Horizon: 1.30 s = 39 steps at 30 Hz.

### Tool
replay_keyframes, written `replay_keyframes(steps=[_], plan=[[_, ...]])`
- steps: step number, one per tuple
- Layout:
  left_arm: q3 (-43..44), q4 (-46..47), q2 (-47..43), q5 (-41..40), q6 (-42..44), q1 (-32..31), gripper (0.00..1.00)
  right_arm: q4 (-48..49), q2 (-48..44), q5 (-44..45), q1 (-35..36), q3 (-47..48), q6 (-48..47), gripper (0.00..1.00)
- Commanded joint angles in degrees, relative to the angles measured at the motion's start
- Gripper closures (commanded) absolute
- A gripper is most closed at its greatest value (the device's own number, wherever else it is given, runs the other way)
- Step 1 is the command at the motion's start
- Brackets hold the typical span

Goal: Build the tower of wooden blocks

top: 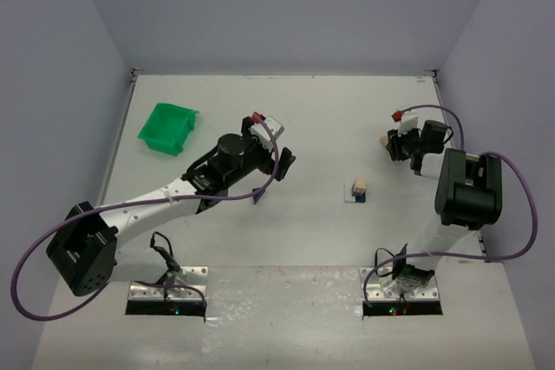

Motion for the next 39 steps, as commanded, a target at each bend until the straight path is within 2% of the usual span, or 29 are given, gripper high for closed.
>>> replay_keyframes(steps=[1, 6, 11, 30, 33, 35, 37, 39], plan=[[-0.62, 2.50, -2.35, -1.56, -0.74, -0.36, 0.00, -4.25, -1.13, 2.14, 0.06, 0.98, -5.21, 0.53], [-0.70, 2.39, -2.35, -2.15, -1.65, -0.36, 0.00, -11.09, -0.66, -1.17, 0.06, 1.78, -6.34, 0.45], [-0.75, 2.83, -2.07, -1.57, -1.63, -0.36, 0.00, -10.99, 0.89, -2.12, 0.06, 3.75, -3.64, 0.37], [0.16, 2.04, -1.14, -1.77, -1.41, -0.36, 0.00, -13.39, 8.76, -4.41, 0.52, 13.25, 0.33, 0.38], [0.89, 0.81, -0.77, -1.66, -1.28, -0.36, 0.00, -14.22, 9.13, -4.55, 0.67, 13.80, 0.27, 0.50], [0.97, 0.72, -0.85, -1.63, -1.34, -0.34, 0.00, -14.95, 8.47, -5.26, 0.67, 13.42, -0.30, 0.67], [0.97, 0.72, -0.88, -1.60, -1.28, -0.31, 0.00, -15.40, 7.19, -6.28, 0.67, 12.73, -1.17, 0.80], [0.91, 0.80, -0.92, -1.58, -1.25, -0.36, 0.00, -15.79, 5.43, -8.70, 0.70, 11.95, -2.63, 0.85]])
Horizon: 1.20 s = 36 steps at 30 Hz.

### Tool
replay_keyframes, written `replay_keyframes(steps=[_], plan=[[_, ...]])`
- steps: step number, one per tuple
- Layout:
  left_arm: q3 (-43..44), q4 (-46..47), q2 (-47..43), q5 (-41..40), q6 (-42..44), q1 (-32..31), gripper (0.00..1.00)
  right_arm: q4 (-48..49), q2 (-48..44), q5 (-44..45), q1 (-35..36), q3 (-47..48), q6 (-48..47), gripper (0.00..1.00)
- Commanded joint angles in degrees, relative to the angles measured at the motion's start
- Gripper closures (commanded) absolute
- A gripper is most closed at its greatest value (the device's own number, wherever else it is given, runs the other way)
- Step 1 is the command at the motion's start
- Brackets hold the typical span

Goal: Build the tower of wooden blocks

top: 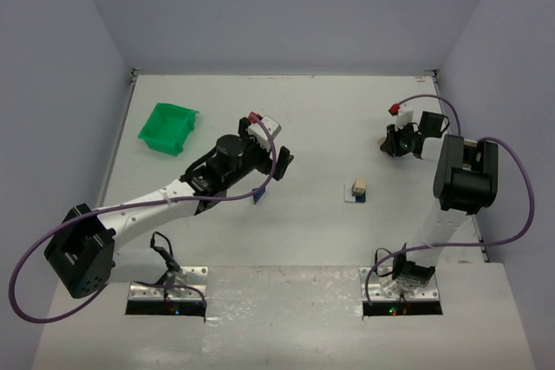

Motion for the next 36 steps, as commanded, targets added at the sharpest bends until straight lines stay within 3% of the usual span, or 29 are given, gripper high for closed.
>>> replay_keyframes(steps=[1, 8, 9, 16, 19, 23, 27, 31, 36], plan=[[1.46, 1.53, -0.01, 0.55, 0.05, -0.36, 0.00, -2.19, -4.62, -6.30, 0.34, -0.49, -3.57, 0.87], [1.31, 1.14, -1.00, 2.00, -0.30, -0.38, 0.00, -12.64, -15.23, -20.88, 0.28, 0.02, -17.01, 0.89], [1.31, 0.70, -1.48, 2.18, -0.31, -0.44, 0.00, -17.87, -18.91, -26.80, 0.29, -0.10, -24.57, 0.89], [0.63, -1.61, -3.43, 3.03, -0.39, -0.36, 0.00, -41.42, -26.96, -36.83, 0.95, 0.16, -41.73, 0.85], [1.11, -2.58, -3.35, 2.51, -0.82, -0.36, 0.00, -47.12, -29.67, -37.14, 2.47, -1.76, -47.87, 0.85], [1.38, -2.63, -3.02, 0.39, -0.95, -0.36, 0.00, -51.88, -30.53, -38.42, 2.64, -1.13, -47.12, 0.86], [1.55, -3.15, -2.38, -1.56, -0.83, -0.36, 0.00, -57.53, -31.73, -34.11, 4.68, -0.55, -50.08, 0.86], [1.26, -2.63, -1.51, -2.66, -0.28, -0.36, 0.00, -57.17, -34.80, -25.36, 7.43, -4.40, -51.17, 0.86], [2.15, -2.54, 0.27, -2.71, 0.51, -0.44, 0.00, -54.12, -36.67, -22.95, 8.09, -6.14, -47.64, 0.86]])
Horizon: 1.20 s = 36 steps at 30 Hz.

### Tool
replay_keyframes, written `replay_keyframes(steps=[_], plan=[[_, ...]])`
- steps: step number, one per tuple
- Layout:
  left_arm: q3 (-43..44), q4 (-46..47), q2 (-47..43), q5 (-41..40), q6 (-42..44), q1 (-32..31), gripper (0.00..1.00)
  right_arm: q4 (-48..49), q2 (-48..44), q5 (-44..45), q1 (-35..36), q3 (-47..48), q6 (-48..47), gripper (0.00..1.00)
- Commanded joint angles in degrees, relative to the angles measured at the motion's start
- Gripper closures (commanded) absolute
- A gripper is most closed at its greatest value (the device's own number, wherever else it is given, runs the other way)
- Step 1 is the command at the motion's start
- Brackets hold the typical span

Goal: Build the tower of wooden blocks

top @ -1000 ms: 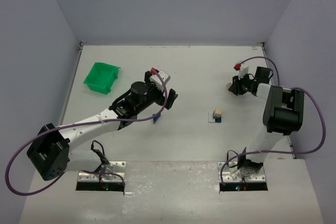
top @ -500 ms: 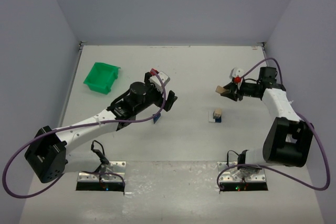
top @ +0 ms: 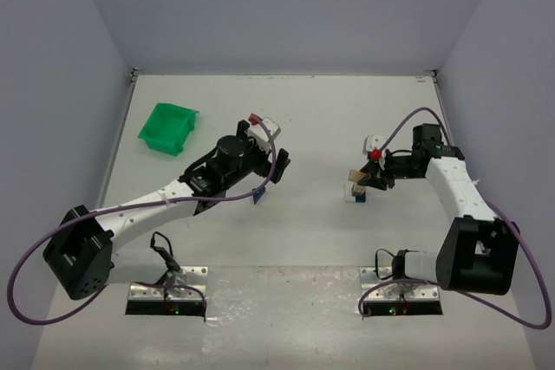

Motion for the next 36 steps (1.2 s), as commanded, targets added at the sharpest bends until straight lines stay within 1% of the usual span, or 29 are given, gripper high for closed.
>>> replay_keyframes(steps=[1, 8, 16, 18, 28, 36], plan=[[2.31, 1.65, 1.40, -1.20, 0.78, -0.38, 0.00, 1.17, -1.52, 3.64, 0.43, -0.71, 0.66, 0.86], [2.49, 1.61, 1.57, -1.03, 1.85, -0.41, 0.00, 0.97, 0.77, 3.26, 1.34, -0.56, -2.33, 0.84], [2.21, 1.06, 1.34, -1.83, 2.01, -0.34, 0.00, 1.40, 5.39, 4.24, 1.41, 1.66, -1.88, 0.82], [2.08, 0.87, 1.20, -2.00, 2.01, -0.34, 0.00, 2.25, 5.43, 5.09, 1.43, 1.28, -1.86, 0.81], [1.91, 1.44, 1.30, -1.37, 2.14, -0.34, 0.00, 5.18, 6.28, 6.88, 1.43, 0.82, -0.59, 0.81], [2.08, 1.41, 1.33, -0.91, 2.33, -0.34, 0.00, 3.15, 6.07, 5.68, 1.43, 1.05, -2.96, 0.79]])
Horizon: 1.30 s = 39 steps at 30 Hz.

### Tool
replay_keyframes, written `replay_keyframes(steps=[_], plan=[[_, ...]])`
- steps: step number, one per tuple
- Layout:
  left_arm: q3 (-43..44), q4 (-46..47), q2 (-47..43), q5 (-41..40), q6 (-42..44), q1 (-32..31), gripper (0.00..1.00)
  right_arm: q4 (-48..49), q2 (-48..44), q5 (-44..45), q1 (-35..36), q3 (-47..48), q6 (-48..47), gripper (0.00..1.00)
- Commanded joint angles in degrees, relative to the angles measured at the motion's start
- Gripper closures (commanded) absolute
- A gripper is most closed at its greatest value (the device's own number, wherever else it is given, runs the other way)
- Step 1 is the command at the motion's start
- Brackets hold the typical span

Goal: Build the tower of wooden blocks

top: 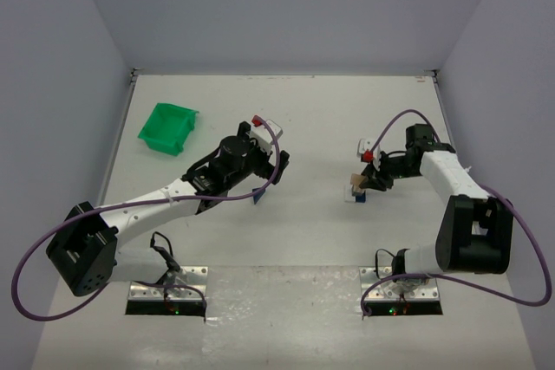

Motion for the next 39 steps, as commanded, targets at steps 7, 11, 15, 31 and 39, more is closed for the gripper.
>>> replay_keyframes(steps=[7, 11, 15, 31, 39], plan=[[2.04, 2.17, -0.73, 1.24, 0.58, -0.34, 0.00, -1.71, 0.14, -1.95, 0.29, 2.03, -3.51, 0.78], [1.91, 2.05, -0.73, 1.62, 0.60, -0.34, 0.00, -3.11, 0.70, -3.12, 0.41, 2.54, -5.15, 0.78], [1.61, 2.00, -0.81, 1.59, 0.53, -0.34, 0.00, -2.78, 1.59, -2.83, 0.55, 3.21, -4.36, 0.78], [1.25, 1.90, -1.25, 1.90, 0.46, -0.34, 0.00, -1.82, 2.30, -1.47, 0.55, 2.78, -4.15, 0.76], [1.25, 1.82, -1.29, 1.80, 0.37, -0.34, 0.00, -1.82, 2.74, -1.20, 0.55, 3.05, -4.10, 0.73]])
